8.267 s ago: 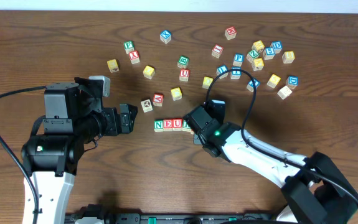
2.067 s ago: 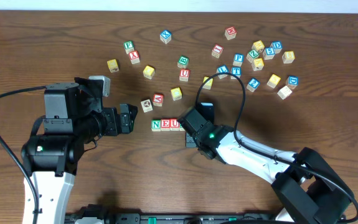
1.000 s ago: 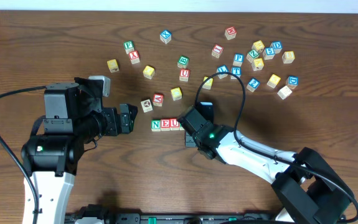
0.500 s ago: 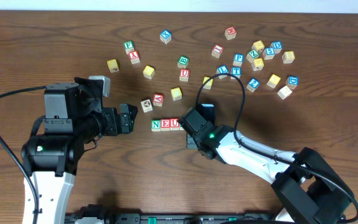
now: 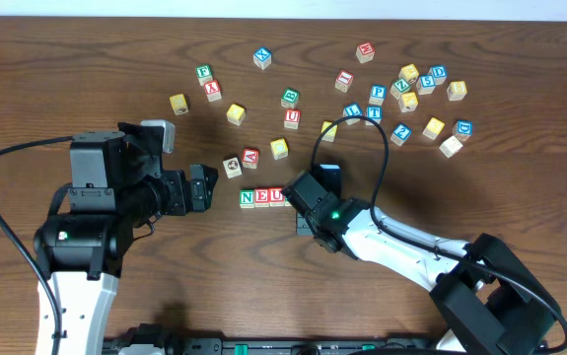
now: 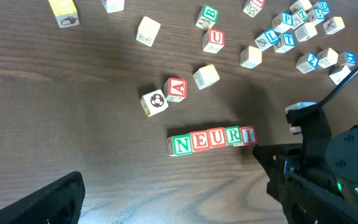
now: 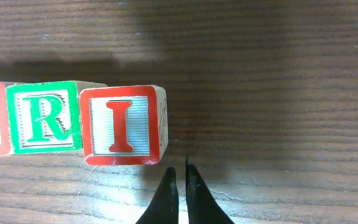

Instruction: Spell out NEURIPS

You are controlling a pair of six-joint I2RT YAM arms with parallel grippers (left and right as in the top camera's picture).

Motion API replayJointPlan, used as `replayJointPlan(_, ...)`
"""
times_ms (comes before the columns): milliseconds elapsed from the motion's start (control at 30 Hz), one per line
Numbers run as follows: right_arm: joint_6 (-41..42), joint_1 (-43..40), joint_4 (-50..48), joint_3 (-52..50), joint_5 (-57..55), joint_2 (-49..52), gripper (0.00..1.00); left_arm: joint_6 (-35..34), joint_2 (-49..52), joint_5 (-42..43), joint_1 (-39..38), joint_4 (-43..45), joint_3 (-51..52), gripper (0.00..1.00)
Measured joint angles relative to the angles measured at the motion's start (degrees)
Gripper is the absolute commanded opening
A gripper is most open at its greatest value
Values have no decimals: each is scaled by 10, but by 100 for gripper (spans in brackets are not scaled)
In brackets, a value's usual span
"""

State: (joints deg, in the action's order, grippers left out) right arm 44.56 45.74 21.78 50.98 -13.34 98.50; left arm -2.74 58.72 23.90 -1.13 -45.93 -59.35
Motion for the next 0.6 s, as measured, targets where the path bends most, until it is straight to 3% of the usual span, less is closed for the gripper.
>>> replayJointPlan(600,-14,0,-27,0,-10,0,1,0,0,0,0,0,0,98)
